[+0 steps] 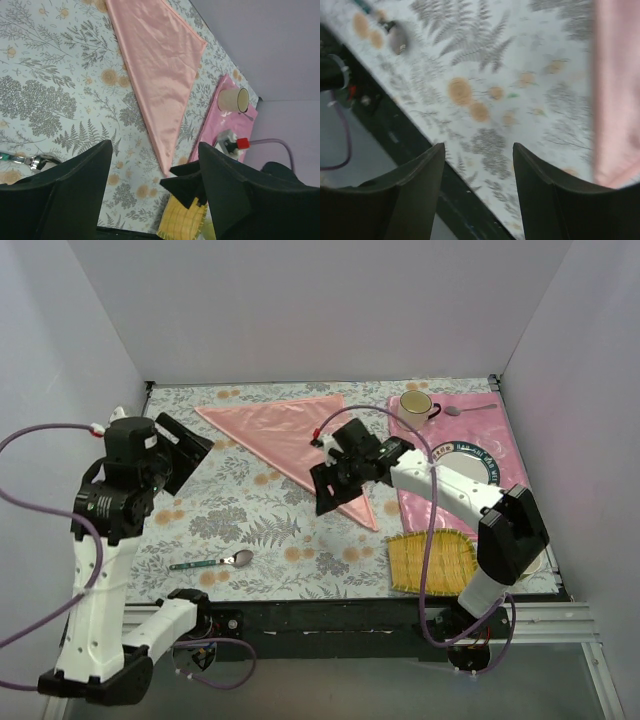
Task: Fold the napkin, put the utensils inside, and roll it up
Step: Grab a utensil with the right arm
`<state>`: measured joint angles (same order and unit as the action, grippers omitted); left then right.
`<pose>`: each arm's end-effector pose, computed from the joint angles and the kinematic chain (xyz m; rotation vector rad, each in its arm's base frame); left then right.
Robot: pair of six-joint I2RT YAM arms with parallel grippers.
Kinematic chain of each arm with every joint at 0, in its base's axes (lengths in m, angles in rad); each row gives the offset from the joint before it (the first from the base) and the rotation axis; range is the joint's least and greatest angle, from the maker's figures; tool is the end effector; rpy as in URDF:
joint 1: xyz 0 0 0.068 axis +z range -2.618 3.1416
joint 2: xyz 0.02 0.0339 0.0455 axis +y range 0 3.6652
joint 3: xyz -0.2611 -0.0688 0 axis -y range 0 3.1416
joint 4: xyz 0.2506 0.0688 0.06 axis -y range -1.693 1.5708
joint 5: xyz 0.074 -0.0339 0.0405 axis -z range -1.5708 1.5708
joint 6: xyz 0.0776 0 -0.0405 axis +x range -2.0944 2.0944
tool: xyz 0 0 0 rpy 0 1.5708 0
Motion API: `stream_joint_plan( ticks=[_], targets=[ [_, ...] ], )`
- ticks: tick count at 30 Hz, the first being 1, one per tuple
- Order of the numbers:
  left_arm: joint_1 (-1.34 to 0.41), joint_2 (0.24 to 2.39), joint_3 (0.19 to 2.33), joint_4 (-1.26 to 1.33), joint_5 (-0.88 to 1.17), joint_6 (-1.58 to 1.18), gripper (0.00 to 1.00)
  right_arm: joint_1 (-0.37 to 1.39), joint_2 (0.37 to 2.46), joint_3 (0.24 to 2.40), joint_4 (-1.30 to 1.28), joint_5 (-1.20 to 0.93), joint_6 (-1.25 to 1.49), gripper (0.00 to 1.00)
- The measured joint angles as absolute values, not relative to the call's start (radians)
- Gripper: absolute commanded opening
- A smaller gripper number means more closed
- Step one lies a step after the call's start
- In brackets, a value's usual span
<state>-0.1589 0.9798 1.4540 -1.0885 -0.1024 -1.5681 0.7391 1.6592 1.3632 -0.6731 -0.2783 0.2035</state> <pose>0.1924 -0.0228 0.4110 -1.5466 1.7242 -0.8353 0.2697 0.2747 0.2354 -0.8099 2.5176 0.7019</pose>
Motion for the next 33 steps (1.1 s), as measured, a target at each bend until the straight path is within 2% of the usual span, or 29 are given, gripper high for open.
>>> stream_joint_plan(
  ticks=[6, 12, 22, 33],
  targets=[
    [-0.159, 0.809, 1.451, -1.193, -0.108, -1.618, 0.71, 0.95, 1.792, 1.305, -0.432, -0.489, 0.423, 0.66],
    [-0.159, 0.731, 1.446, -1.228, -0.08, -1.67, 0.71, 1.082, 1.988, 1.334, -0.27, -0.556, 0.607, 0.65],
    [-0.159, 0.724, 1.439, -1.233, -0.024, -1.707, 0.71, 1.092, 2.09, 1.348, -0.146, -0.548, 0.807, 0.54],
    [-0.159, 0.703, 1.439, -1.265, -0.008, -1.718, 0.71, 1.093, 2.207, 1.469, -0.081, -0.544, 0.939, 0.42]
  ],
)
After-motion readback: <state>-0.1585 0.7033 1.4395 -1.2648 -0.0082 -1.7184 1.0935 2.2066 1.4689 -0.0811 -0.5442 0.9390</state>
